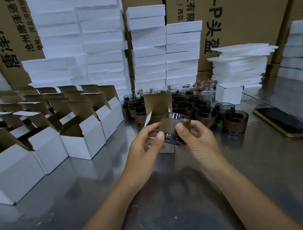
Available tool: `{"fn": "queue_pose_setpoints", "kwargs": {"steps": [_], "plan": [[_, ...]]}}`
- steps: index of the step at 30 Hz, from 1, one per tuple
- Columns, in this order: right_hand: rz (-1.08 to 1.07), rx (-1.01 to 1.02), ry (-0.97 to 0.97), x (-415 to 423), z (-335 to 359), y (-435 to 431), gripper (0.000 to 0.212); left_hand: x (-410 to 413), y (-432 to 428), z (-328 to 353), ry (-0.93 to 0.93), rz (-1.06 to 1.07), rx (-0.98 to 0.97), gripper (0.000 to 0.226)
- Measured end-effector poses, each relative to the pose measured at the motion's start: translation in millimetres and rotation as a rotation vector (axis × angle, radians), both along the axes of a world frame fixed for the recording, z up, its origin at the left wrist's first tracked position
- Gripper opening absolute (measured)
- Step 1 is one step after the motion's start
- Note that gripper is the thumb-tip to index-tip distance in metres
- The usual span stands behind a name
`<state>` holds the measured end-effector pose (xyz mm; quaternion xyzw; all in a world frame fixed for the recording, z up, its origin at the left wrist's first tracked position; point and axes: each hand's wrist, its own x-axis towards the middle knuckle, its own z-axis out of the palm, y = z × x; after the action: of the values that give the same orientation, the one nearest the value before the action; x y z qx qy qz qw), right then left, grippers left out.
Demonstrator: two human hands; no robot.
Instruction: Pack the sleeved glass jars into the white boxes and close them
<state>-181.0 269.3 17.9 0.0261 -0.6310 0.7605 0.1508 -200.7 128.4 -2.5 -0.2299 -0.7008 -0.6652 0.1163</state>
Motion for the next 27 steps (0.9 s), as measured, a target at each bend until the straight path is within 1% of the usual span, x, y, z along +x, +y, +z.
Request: {"fn": "queue_pose_setpoints", "kwargs": {"steps": [2,4,7,9,11,13,14,17,19,22,24,27], "plan": [[-0.053,0.016,0.084,-2.5,-2.1,1.8,0.051,0.2,-0.4,0.3,0.019,0.008,-0.031,0.030],[-0.102,0.046,0.147,-4.3,-4.2,3.1,0.051,0.0,-0.3,-0.2,0.049,0.065,-0.068,0.030],[-0.113,0.074,0.211,-6.7,-8.0,4.4,0.057,-2.0,-1.3,-2.8,0.128,0.275,-0.188,0.024],[-0.096,0.091,0.241,-8.1,-10.1,4.8,0.060,-3.8,-2.5,-5.4,0.161,0.389,-0.291,0.030],[-0.088,0.135,0.251,-8.7,-11.7,4.2,0.061,-6.5,-4.1,-7.7,0.134,0.437,-0.418,0.038],[-0.100,0.208,0.262,-8.3,-13.2,3.4,0.062,-9.2,-5.7,-10.5,0.074,0.444,-0.524,0.043],[-0.106,0.238,0.272,-7.6,-13.8,2.9,0.063,-9.8,-6.3,-11.7,0.063,0.445,-0.550,0.042],[-0.104,0.277,0.296,-5.7,-13.7,1.0,0.063,-9.3,-7.0,-11.7,0.151,0.485,-0.525,0.027],[-0.083,0.240,0.297,-3.9,-11.5,-0.4,0.062,-8.3,-6.9,-9.8,0.236,0.525,-0.545,0.019],[-0.052,0.130,0.304,-1.2,-6.8,-1.3,0.066,-6.5,-6.1,-7.5,0.308,0.548,-0.620,0.015],[-0.041,0.081,0.313,0.2,-4.2,-0.9,0.063,-3.9,-5.3,-5.6,0.349,0.529,-0.646,0.015],[-0.035,0.058,0.318,1.1,-1.7,0.5,0.058,0.6,-3.5,-2.3,0.411,0.453,-0.660,0.011]]}}
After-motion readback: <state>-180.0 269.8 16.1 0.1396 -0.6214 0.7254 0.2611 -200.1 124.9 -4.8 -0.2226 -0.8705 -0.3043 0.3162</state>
